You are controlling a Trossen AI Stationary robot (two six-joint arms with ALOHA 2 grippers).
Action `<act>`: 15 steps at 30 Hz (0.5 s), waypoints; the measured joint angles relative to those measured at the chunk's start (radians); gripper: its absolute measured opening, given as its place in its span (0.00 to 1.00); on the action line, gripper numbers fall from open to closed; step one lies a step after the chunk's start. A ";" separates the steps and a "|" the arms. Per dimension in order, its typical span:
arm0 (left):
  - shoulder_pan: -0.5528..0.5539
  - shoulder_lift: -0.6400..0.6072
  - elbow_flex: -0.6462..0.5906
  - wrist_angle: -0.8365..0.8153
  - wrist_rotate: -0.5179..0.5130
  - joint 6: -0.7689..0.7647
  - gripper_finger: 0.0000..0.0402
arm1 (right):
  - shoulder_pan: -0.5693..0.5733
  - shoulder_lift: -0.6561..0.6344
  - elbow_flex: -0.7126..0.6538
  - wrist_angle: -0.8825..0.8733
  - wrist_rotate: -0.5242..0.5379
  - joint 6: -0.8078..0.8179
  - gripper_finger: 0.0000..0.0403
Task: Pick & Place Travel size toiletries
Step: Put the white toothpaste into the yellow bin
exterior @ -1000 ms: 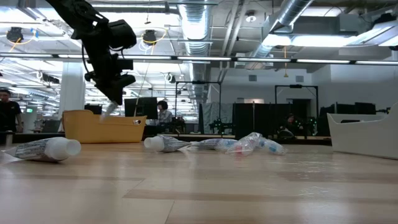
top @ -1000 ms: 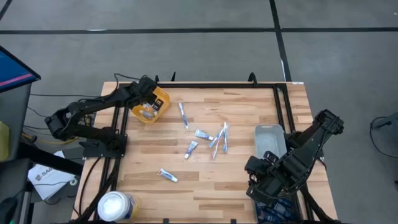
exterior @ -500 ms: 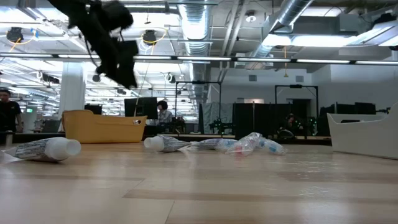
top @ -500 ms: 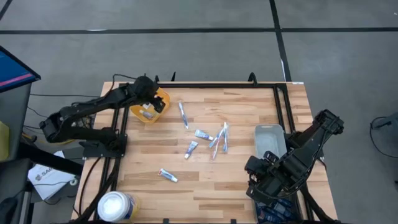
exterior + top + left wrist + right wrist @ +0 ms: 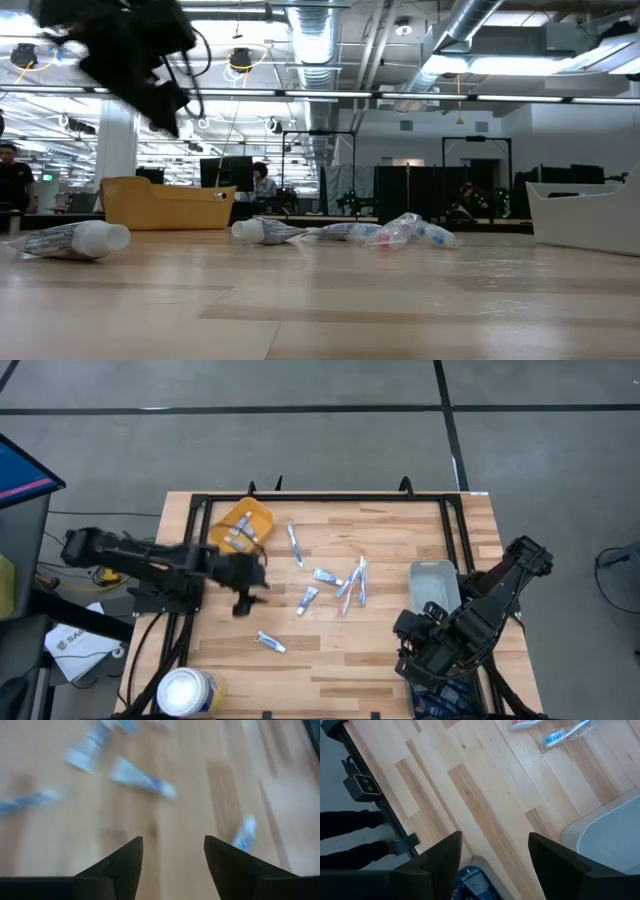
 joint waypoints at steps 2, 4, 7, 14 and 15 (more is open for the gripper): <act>-0.093 0.031 -0.029 0.030 -0.005 0.001 0.52 | 0.000 0.000 0.000 -0.001 0.000 0.000 0.55; -0.177 0.065 -0.054 0.081 -0.005 0.002 0.53 | 0.000 0.000 0.000 -0.002 0.000 0.000 0.55; -0.269 0.124 -0.085 0.214 -0.008 -0.001 0.52 | 0.000 0.000 0.000 -0.003 0.000 0.000 0.55; -0.338 0.291 -0.091 0.482 -0.014 -0.026 0.54 | 0.000 0.000 0.000 -0.002 0.000 0.000 0.55; -0.338 0.316 -0.084 0.482 -0.014 -0.026 0.55 | 0.000 0.000 0.000 -0.002 0.000 0.000 0.55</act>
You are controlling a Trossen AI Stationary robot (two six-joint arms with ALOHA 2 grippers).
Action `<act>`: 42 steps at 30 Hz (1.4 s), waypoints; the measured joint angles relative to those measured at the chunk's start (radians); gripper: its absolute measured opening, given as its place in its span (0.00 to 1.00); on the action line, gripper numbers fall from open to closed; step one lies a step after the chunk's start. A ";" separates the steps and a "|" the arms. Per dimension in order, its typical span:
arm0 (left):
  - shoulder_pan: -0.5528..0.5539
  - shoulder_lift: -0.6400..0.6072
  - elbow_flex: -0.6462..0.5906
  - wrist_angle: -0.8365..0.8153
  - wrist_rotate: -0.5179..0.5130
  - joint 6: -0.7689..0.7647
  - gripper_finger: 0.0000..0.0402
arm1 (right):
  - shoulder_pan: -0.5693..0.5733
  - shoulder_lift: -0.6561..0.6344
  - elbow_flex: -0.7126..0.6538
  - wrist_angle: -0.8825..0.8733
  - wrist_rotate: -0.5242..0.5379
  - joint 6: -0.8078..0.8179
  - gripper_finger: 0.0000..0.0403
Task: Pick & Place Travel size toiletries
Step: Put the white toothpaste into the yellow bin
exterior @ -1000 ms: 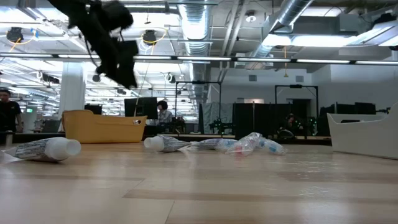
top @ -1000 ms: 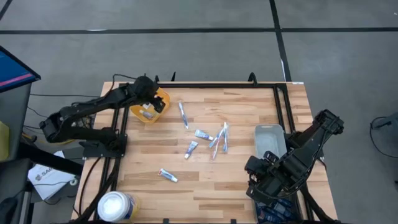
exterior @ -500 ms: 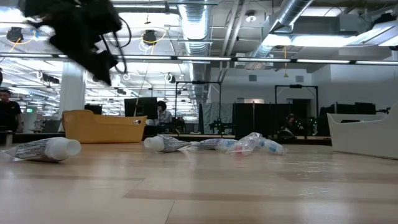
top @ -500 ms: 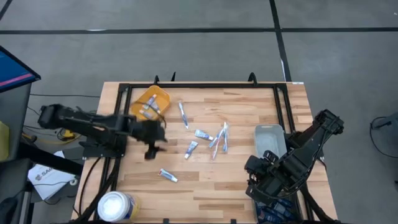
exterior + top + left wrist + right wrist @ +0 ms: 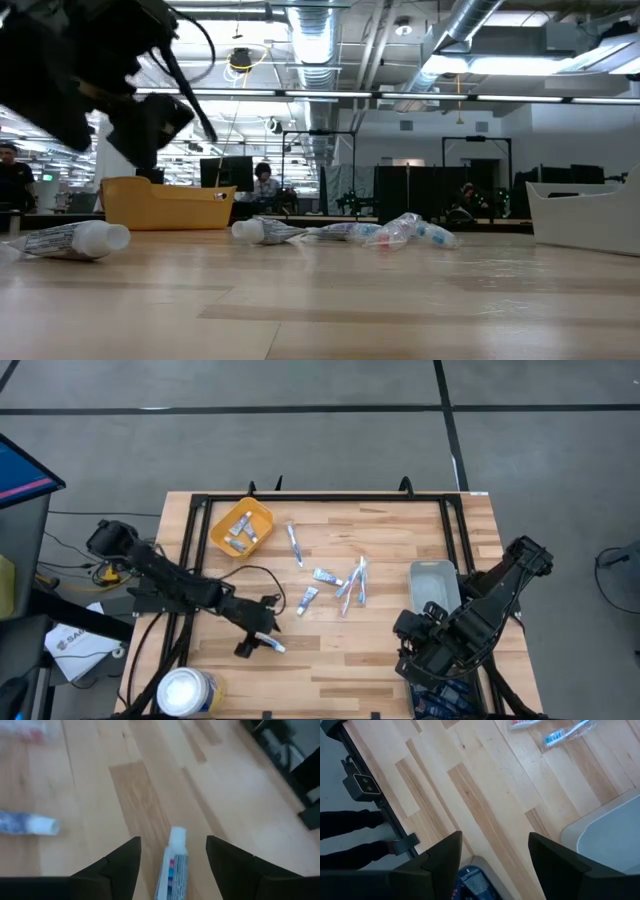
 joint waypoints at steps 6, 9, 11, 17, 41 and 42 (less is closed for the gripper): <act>-0.002 0.144 0.093 0.003 0.029 0.016 0.59 | 0.000 0.000 0.000 0.002 -0.004 0.000 0.55; -0.002 0.184 0.128 -0.004 0.061 0.034 0.59 | 0.001 0.000 0.000 0.003 -0.006 0.000 0.55; -0.002 0.195 0.139 -0.022 0.062 0.031 0.58 | 0.001 0.000 0.000 0.003 -0.008 0.000 0.55; -0.039 0.218 0.149 -0.044 -0.012 0.003 0.56 | 0.005 0.000 0.000 0.003 -0.010 -0.001 0.55; -0.108 0.400 0.184 -0.042 -0.135 -0.186 0.24 | 0.008 0.000 0.000 0.006 -0.008 -0.064 0.55; -0.108 0.400 0.184 -0.043 -0.137 -0.187 0.21 | 0.008 0.000 0.000 0.006 -0.008 -0.064 0.55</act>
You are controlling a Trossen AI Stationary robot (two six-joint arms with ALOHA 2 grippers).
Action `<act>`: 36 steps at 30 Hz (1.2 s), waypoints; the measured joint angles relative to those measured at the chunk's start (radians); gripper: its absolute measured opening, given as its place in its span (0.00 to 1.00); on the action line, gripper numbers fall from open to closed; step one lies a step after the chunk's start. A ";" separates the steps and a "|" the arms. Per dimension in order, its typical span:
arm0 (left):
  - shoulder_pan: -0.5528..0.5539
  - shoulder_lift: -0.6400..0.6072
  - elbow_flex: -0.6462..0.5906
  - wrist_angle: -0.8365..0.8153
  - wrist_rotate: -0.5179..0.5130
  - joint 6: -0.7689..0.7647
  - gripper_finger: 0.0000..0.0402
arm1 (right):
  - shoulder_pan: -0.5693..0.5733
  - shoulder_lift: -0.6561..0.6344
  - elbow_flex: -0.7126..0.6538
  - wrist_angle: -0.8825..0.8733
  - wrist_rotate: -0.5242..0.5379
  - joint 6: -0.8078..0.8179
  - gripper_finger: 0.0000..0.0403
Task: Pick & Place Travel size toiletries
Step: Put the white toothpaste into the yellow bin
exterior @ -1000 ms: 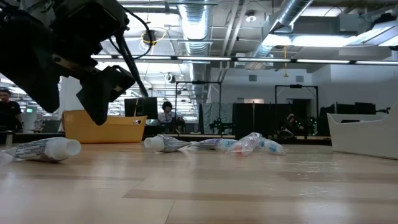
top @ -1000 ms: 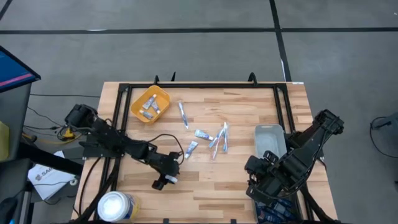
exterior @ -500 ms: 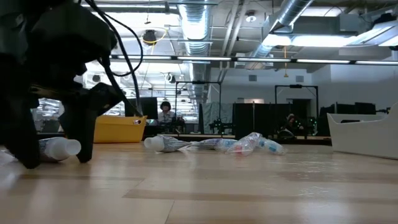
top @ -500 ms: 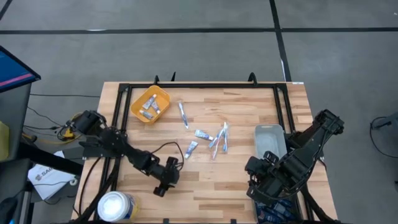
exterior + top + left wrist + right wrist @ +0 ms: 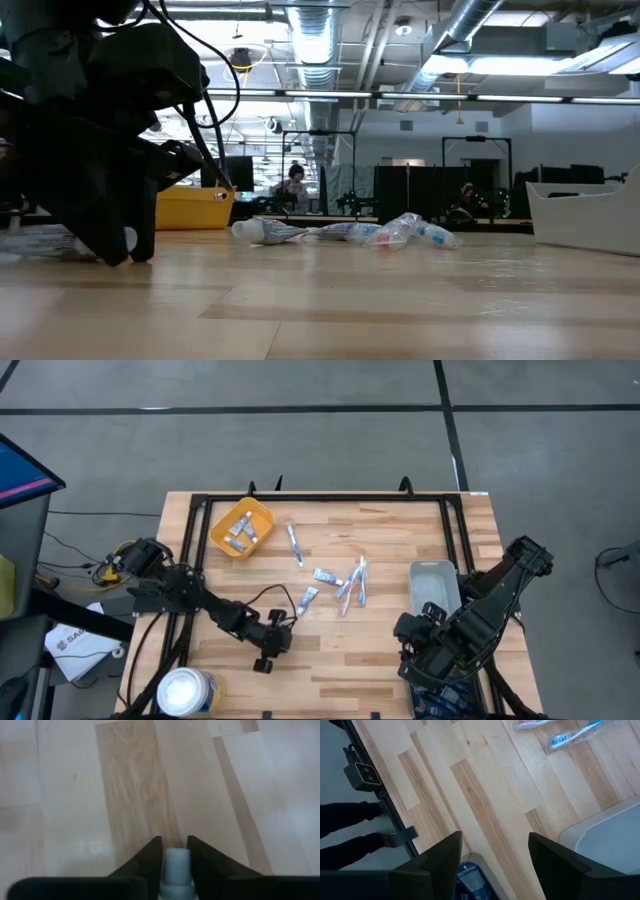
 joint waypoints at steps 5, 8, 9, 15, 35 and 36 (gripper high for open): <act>0.008 -0.006 -0.001 0.001 0.010 -0.052 0.13 | 0.000 0.000 0.000 0.000 0.000 0.000 0.55; 0.029 -0.048 -0.002 0.001 0.023 -0.083 0.13 | 0.000 0.000 0.000 0.000 0.001 0.000 0.55; 0.039 -0.071 -0.007 -0.024 0.021 -0.084 0.13 | 0.000 0.000 0.000 0.000 0.001 0.000 0.55; 0.161 -0.283 -0.006 -0.059 -0.126 -0.078 0.13 | 0.000 0.000 0.000 -0.003 0.004 0.000 0.55; 0.893 -0.643 -0.007 -0.231 -0.393 0.300 0.14 | -0.009 0.000 0.000 0.005 0.026 0.011 0.55; 0.923 -0.636 -0.013 -0.226 -0.382 0.300 0.14 | -0.010 0.000 0.000 0.006 0.027 0.011 0.55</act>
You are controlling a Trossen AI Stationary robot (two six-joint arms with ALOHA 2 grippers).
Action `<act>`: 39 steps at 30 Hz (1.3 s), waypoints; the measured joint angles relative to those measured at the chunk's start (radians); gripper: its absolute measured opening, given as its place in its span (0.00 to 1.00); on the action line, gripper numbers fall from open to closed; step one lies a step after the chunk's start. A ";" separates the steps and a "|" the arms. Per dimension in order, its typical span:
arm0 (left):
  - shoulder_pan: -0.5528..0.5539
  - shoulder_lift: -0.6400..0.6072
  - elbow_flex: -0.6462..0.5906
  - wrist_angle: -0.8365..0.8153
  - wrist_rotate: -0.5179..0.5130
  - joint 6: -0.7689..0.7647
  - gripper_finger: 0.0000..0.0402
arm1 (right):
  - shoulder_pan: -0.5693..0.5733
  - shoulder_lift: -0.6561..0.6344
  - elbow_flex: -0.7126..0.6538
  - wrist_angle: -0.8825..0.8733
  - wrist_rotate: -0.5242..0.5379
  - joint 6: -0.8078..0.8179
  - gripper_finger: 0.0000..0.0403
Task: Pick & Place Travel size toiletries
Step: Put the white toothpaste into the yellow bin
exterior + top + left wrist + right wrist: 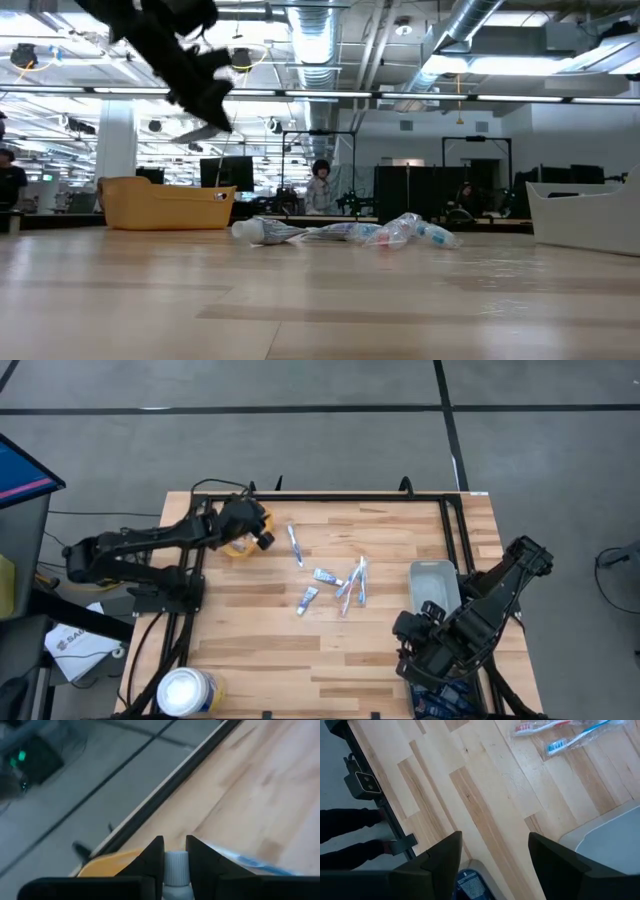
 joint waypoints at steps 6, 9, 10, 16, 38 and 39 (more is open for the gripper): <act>0.130 0.027 -0.064 -0.007 0.008 -0.110 0.14 | -0.016 0.000 0.000 0.006 0.000 0.000 0.55; 0.159 0.032 -0.102 -0.007 0.013 -0.165 0.14 | -0.020 0.000 0.000 0.006 0.000 -0.001 0.55; 0.166 0.032 -0.115 -0.008 0.013 -0.179 0.14 | -0.021 0.000 0.000 0.006 0.000 -0.001 0.55; 0.177 0.032 -0.174 -0.007 0.013 -0.223 0.17 | -0.020 0.000 0.000 0.006 0.000 -0.001 0.55; -0.094 -0.035 -0.179 0.138 0.562 -0.353 0.58 | -0.020 0.000 0.000 0.006 0.000 -0.011 0.55; -0.145 -0.035 -0.179 0.138 0.543 -0.396 0.58 | -0.020 0.000 0.000 0.006 0.000 -0.011 0.55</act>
